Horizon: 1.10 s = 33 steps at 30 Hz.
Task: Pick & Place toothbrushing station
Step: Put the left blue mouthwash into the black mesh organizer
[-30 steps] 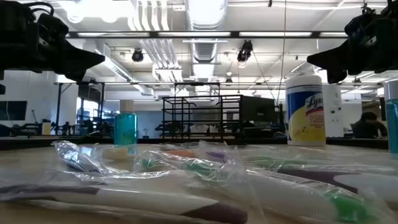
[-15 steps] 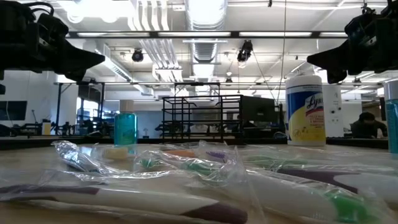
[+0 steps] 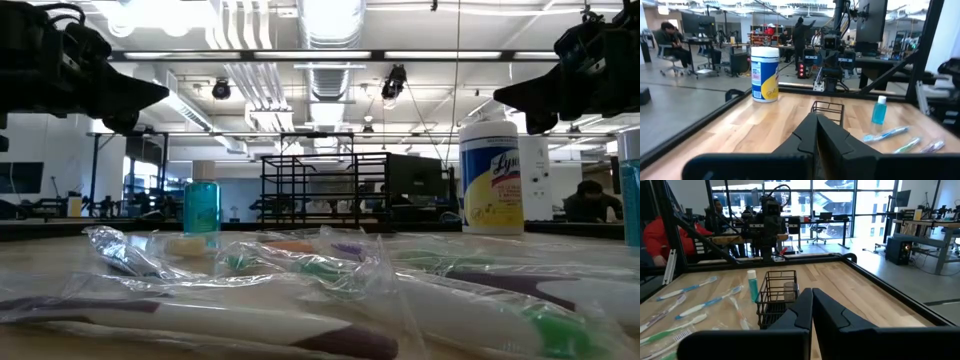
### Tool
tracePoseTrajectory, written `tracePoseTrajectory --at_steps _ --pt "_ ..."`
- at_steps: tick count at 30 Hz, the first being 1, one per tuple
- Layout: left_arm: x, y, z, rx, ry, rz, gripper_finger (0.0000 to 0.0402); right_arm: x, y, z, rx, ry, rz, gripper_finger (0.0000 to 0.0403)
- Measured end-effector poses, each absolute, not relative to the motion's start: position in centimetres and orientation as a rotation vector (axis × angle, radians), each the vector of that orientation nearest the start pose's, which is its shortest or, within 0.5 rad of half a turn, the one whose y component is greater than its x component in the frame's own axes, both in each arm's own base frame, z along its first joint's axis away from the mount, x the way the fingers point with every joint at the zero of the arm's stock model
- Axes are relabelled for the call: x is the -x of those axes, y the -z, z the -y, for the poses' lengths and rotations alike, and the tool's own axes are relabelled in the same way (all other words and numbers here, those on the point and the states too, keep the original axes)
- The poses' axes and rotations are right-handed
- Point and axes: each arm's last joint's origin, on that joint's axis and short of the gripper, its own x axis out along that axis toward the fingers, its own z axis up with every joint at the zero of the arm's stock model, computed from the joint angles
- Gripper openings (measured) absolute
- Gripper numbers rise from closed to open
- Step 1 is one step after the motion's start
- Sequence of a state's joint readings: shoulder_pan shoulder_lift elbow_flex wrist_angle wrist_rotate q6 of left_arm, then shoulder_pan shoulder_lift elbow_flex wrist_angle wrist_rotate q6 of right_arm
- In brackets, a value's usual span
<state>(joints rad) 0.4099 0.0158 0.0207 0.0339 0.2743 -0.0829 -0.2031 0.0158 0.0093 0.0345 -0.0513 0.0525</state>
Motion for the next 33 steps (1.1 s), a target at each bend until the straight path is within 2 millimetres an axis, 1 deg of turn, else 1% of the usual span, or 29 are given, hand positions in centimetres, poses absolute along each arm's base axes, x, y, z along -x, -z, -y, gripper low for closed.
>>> tracePoseTrajectory --at_steps 5,7,9,11,13,17,20,23,25,27,30,33 --pt "-9.1 -17.7 -3.1 0.148 -0.129 0.090 0.0013 -9.6 -16.9 1.8 -0.080 0.150 0.040 0.0008" --pt "-9.1 -17.8 -3.1 0.136 -0.129 0.107 0.0012 -9.6 -16.9 1.8 -0.108 0.149 0.042 0.0008" --pt "-9.0 -18.4 -3.1 0.103 -0.128 0.168 0.0012 -9.6 -16.9 1.8 -0.116 0.149 0.042 0.0008" --pt "-8.9 -19.3 -3.1 0.096 -0.147 0.230 0.0012 -9.6 -16.9 1.8 -0.116 0.149 0.043 0.0008" --pt "-8.8 -20.3 -3.2 0.117 -0.194 0.247 0.0011 -9.6 -16.9 1.8 -0.116 0.149 0.043 0.0008" --pt "-8.8 -23.5 -3.2 0.142 -0.202 0.251 0.0008 -9.6 -16.9 1.8 -0.116 0.149 0.043 0.0008" --pt "-9.2 -26.6 -3.2 0.170 -0.200 0.153 0.0004 -9.6 -16.9 1.8 -0.111 0.149 0.042 0.0008" --pt "-10.2 -29.6 -3.3 0.176 -0.190 0.006 0.0003 -9.6 -16.9 1.8 -0.112 0.149 0.042 0.0008" --pt "-11.1 -32.1 -3.5 0.192 -0.228 -0.084 0.0003 -9.6 -16.9 1.8 -0.125 0.149 0.043 0.0008" --pt "-11.9 -34.2 -3.7 0.208 -0.281 -0.214 0.0002 -9.6 -16.9 1.8 -0.145 0.148 0.044 0.0008" --pt "-13.2 -36.3 -4.0 0.246 -0.302 -0.447 0.0002 -9.6 -16.9 1.8 -0.158 0.148 0.045 0.0008" --pt "-14.9 -37.1 -4.0 0.264 -0.306 -0.623 0.0002 -9.6 -16.9 1.8 -0.176 0.147 0.046 0.0008"
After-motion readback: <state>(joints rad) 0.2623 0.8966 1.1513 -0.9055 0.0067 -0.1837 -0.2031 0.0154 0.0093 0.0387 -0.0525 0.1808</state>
